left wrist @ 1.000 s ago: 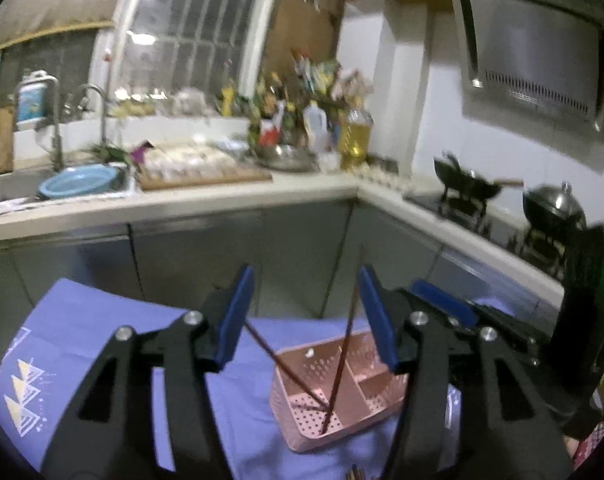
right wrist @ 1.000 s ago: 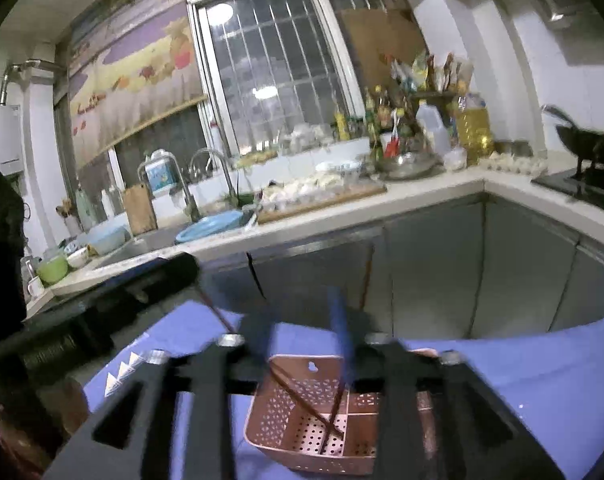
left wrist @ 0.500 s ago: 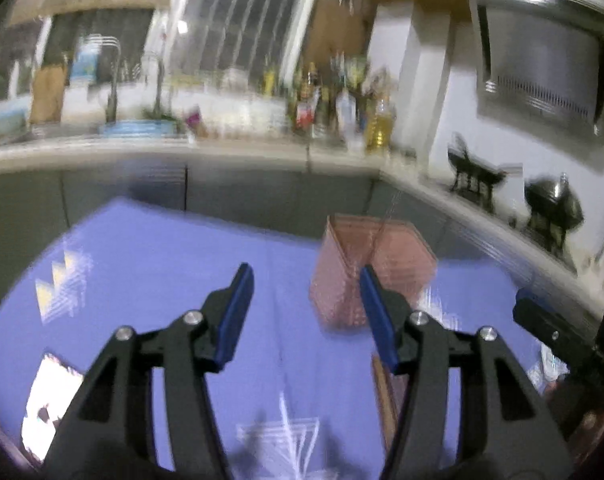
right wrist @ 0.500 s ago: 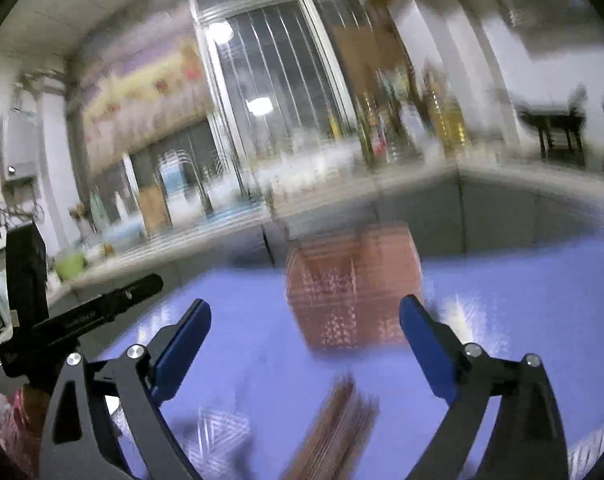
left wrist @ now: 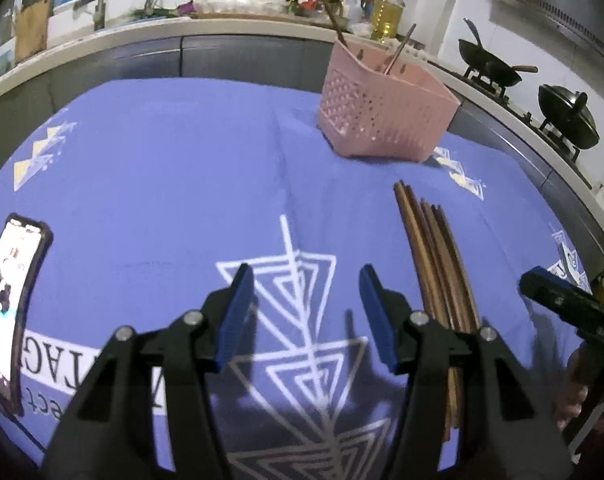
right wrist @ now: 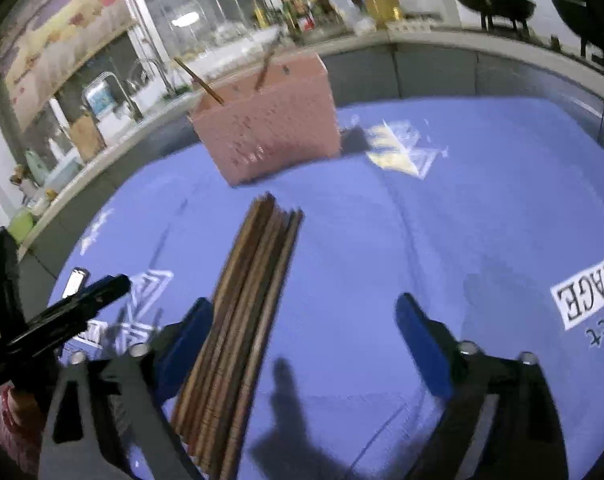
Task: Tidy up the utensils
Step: 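Bring both open tools back down to the chopstick pile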
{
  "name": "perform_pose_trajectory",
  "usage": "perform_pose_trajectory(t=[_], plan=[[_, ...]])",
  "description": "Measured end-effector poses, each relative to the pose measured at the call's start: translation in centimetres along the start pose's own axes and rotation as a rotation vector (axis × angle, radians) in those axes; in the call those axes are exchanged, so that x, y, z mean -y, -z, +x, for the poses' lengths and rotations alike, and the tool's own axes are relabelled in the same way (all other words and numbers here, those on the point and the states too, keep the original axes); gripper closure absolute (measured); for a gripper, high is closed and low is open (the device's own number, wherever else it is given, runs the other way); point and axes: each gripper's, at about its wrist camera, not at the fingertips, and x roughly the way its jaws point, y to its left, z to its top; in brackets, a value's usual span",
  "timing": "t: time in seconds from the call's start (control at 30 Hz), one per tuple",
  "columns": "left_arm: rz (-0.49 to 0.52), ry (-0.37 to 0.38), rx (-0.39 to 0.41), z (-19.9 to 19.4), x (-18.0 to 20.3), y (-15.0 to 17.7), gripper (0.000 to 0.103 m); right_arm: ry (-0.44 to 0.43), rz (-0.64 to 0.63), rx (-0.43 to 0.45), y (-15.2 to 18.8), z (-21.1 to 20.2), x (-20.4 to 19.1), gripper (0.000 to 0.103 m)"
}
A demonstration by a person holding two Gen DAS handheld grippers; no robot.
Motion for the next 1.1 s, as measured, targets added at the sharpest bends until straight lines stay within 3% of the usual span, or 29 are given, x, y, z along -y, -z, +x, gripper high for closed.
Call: perform_pose_trajectory(t=[0.07,0.13,0.23,0.3,0.53,0.63,0.9,1.1], plan=[[-0.002,0.018,-0.018,0.0,-0.1,0.1,0.052,0.021,0.009,-0.037,0.3,0.6,0.5,0.046],[-0.004,0.049,-0.038,0.1,0.1,0.1,0.062,0.01,0.013,-0.086,0.6,1.5,0.8,0.06],[0.01,0.111,-0.081,0.7,0.9,0.5,0.071,-0.002,-0.018,-0.11,0.9,1.7,0.4,0.069],[0.027,0.137,-0.098,0.9,1.6,0.6,0.075,0.001,-0.069,-0.107,0.8,1.6,-0.5,0.071],[0.123,0.182,-0.143,2.0,5.0,1.2,0.075,0.006,-0.221,-0.13,1.4,3.0,-3.7,0.071],[0.137,0.183,-0.154,2.3,5.6,1.2,0.075,0.114,-0.327,-0.088,1.5,3.1,-4.6,0.072],[0.172,0.179,-0.192,3.7,7.1,1.2,0.075,0.052,-0.19,-0.101,0.9,2.8,-1.1,0.072],[0.249,0.095,-0.178,4.3,8.8,1.3,0.075,0.037,-0.185,-0.087,0.9,2.8,-0.9,0.072]])
